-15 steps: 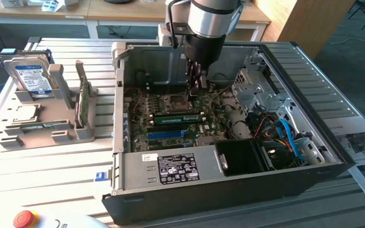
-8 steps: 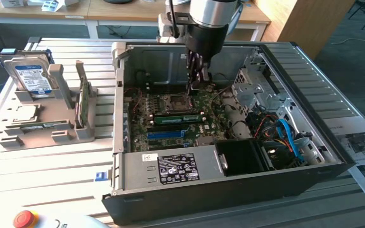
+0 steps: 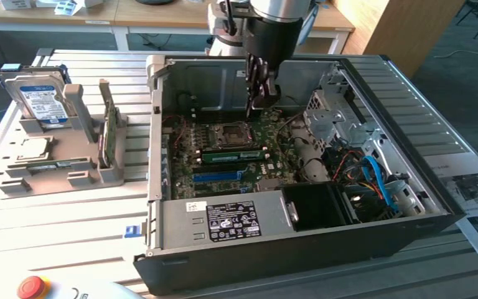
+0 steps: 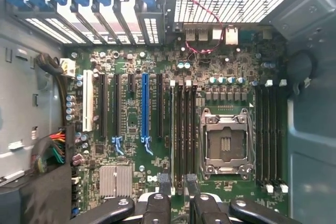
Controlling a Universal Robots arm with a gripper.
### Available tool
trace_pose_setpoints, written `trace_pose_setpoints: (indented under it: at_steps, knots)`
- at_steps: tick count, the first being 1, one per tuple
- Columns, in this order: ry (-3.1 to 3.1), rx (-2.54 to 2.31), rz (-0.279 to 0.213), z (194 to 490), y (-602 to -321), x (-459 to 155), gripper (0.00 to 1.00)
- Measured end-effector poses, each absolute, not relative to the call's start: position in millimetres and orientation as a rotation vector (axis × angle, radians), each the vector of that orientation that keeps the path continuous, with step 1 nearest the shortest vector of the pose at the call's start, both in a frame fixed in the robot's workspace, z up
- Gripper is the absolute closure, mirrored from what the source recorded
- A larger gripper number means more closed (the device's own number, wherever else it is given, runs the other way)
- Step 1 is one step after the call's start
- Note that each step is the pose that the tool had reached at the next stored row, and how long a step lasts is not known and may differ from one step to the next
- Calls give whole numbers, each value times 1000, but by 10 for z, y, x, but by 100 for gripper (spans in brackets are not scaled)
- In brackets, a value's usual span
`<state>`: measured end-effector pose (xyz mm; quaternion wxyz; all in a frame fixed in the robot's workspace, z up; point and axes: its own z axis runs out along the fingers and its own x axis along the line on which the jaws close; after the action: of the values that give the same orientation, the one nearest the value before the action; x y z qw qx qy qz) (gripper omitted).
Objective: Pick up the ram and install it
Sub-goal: 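Pick up the ram and move it above insertion slot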
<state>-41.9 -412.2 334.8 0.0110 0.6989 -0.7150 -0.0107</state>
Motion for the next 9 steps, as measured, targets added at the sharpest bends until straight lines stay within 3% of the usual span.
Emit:
trace_pose_setpoints:
  at_steps: [9]
  knots:
    - [-2230, 2180, -33, 3546, -4122, -419, 75]
